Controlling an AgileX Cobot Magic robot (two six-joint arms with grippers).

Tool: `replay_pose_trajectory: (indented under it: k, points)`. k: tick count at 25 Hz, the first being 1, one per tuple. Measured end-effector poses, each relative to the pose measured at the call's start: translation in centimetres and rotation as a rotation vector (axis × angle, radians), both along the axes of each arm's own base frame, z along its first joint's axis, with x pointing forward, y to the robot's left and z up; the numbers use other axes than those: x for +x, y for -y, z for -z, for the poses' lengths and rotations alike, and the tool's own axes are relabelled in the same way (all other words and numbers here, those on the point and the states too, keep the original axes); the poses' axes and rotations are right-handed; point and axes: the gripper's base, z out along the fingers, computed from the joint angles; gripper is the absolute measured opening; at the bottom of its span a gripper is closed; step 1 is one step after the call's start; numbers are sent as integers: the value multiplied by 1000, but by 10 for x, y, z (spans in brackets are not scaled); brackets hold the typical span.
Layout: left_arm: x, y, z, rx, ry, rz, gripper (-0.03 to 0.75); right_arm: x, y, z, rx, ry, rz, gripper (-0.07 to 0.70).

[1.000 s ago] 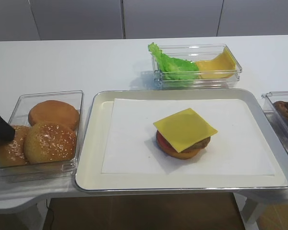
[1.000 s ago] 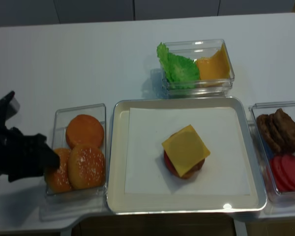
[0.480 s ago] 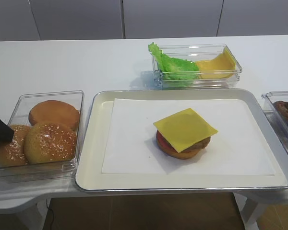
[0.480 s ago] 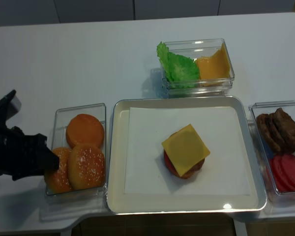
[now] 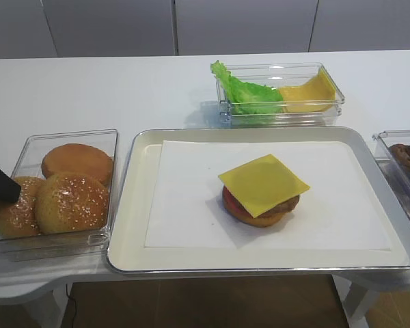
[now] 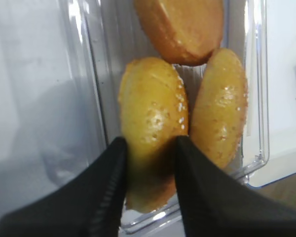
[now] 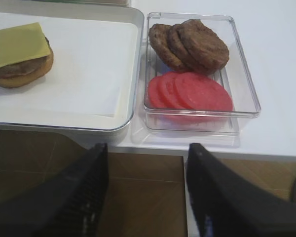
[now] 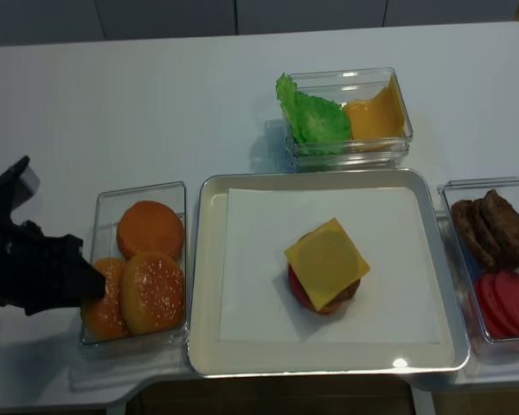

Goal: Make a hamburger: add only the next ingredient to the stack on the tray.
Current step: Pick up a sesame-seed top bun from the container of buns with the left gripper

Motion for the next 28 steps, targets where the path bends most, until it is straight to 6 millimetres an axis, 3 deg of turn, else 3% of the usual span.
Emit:
replay_pose_trajectory:
  k: [16,28]
  points:
    - [1,2,-2,-17,12,21,205,0,0,0,0,0,0,388]
    - [6,2,-21,-26,30,76,111,0,0,0,0,0,0,388]
